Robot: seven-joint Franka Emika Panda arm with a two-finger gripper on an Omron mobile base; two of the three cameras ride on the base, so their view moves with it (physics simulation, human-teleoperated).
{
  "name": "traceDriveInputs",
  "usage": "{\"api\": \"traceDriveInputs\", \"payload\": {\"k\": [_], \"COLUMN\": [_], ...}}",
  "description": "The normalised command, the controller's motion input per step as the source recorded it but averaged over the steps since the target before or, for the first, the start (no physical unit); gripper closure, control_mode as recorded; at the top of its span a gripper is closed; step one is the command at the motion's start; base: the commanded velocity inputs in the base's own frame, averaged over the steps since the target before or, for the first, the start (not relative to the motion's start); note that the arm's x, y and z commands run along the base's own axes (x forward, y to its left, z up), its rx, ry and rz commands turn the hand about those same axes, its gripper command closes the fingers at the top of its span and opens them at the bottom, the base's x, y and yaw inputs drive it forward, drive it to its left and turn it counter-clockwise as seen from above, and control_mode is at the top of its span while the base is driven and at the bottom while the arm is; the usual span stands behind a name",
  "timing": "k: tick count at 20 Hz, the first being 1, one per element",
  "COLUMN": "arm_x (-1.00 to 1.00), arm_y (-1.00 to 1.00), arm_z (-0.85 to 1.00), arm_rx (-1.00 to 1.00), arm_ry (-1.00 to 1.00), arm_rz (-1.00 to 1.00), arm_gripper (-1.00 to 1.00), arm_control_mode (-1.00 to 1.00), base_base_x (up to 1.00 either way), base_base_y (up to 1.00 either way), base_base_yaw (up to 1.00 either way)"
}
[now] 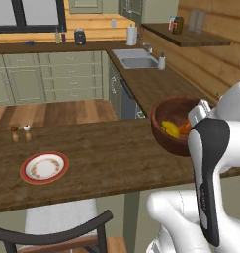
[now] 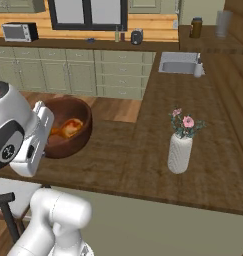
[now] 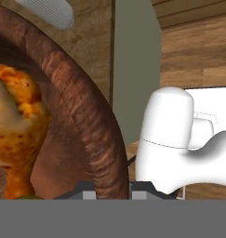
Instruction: Pick the chicken drumstick and lemon from their plates and place them in the bowl. Then put the bowl in the fridge.
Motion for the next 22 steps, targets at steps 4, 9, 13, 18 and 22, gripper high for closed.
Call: {"api": "traceDriveInputs", "payload": {"k": [4, 9, 13, 18, 22], "arm_x": [0.0, 0.0, 0.0, 0.0, 0.0], "arm_y": [0.0, 0.0, 0.0, 0.0, 0.0], "arm_z": [0.0, 0.0, 0.0, 0.0, 0.0], "arm_rx": [0.0, 0.0, 0.0, 0.0, 0.0], "arm_ry": [0.0, 0.0, 0.0, 0.0, 0.0], "arm_rz": [0.0, 0.0, 0.0, 0.0, 0.0], "arm_gripper": [1.0, 1.0, 1.0, 1.0, 1.0], "arm_control_mode": [1.0, 1.0, 1.0, 1.0, 1.0], "base_base_x": [-0.46, -0.94, -0.99, -0.82, -0.6], "base_base_y": [0.0, 0.0, 0.19, 0.63, 0.92], "base_base_yaw": [-0.02, -0.01, 0.07, 0.28, 0.58]}}
